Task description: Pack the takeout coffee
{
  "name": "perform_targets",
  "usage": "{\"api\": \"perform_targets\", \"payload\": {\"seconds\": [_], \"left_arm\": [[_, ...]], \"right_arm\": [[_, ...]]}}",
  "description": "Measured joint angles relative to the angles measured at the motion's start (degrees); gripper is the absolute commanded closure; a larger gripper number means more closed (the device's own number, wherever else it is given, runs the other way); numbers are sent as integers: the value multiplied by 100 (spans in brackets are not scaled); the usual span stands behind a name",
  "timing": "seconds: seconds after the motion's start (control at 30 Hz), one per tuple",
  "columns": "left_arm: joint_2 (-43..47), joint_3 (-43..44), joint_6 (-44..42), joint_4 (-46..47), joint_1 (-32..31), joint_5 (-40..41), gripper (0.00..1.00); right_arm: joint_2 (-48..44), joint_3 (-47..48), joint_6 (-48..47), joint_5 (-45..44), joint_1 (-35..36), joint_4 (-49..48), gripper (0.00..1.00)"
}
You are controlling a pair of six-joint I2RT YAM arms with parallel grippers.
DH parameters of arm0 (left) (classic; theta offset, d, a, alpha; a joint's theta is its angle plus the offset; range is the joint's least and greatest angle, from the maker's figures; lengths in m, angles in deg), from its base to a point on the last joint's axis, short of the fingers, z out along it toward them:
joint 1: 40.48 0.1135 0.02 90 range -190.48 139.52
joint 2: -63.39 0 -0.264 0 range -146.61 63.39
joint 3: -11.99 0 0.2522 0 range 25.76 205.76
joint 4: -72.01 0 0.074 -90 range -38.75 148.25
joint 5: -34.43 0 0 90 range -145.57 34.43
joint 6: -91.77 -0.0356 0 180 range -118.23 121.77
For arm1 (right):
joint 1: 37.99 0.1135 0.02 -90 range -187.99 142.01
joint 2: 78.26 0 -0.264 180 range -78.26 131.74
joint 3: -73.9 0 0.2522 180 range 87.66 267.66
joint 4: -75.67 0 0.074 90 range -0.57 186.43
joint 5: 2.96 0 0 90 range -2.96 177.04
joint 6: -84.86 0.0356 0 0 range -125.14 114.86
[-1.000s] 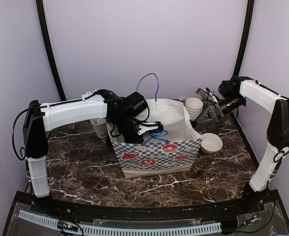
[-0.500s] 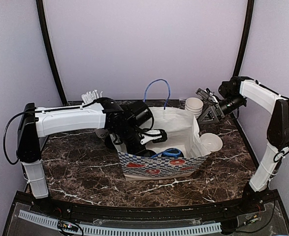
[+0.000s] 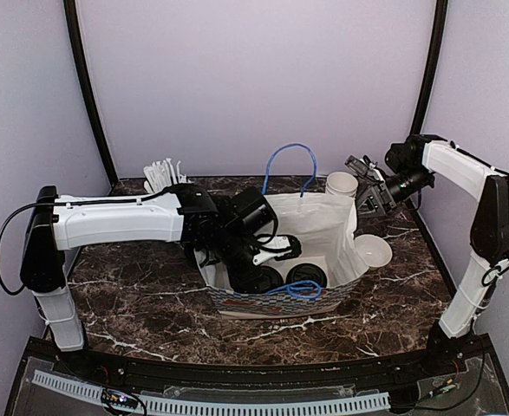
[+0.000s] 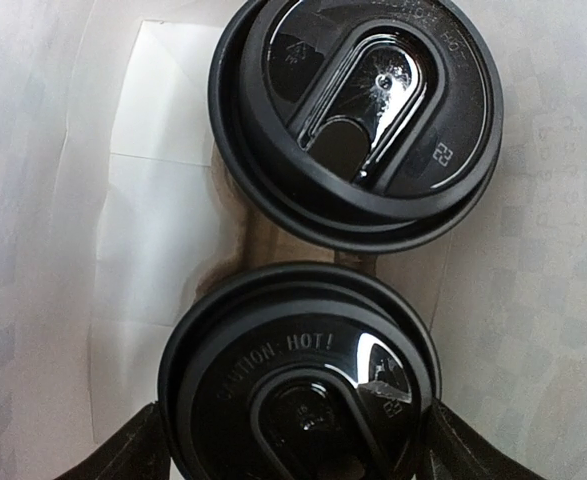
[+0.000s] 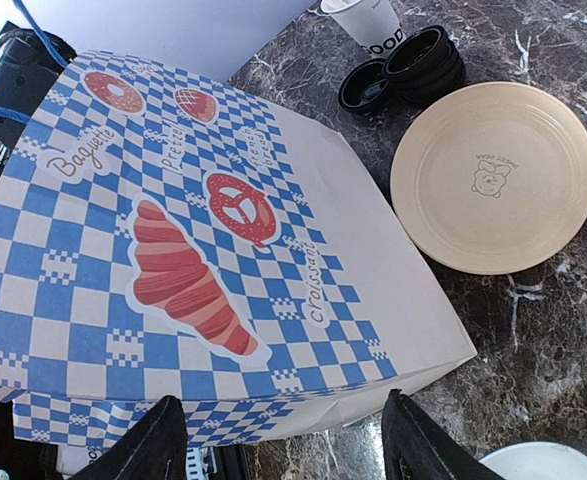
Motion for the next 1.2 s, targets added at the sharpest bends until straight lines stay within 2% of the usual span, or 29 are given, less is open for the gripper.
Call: {"api": "perform_targets", "payload": {"seconds": [0.13, 0.23, 0.3, 0.33, 0.4, 1.2], "left_arm": [[11, 4, 0, -22, -7, 24, 36], [11, 39, 0, -87, -7, 24, 29], [11, 72, -2, -151, -7, -4, 20], [11, 90, -2, -192, -7, -35, 9], [11, 144, -15, -260, -7, -79, 2], [496, 1300, -181, -533, -7, -90, 1]], "right_arm": [[-9, -11, -15, 4, 0, 0, 33], [-22, -33, -22, 7, 0, 7, 32], [-31, -33, -28, 11, 0, 13, 32], [-39, -35, -33, 20, 0, 17, 32], [-48, -33, -42, 46, 0, 22, 32], [-55, -35, -33, 157, 0, 22, 32]]}}
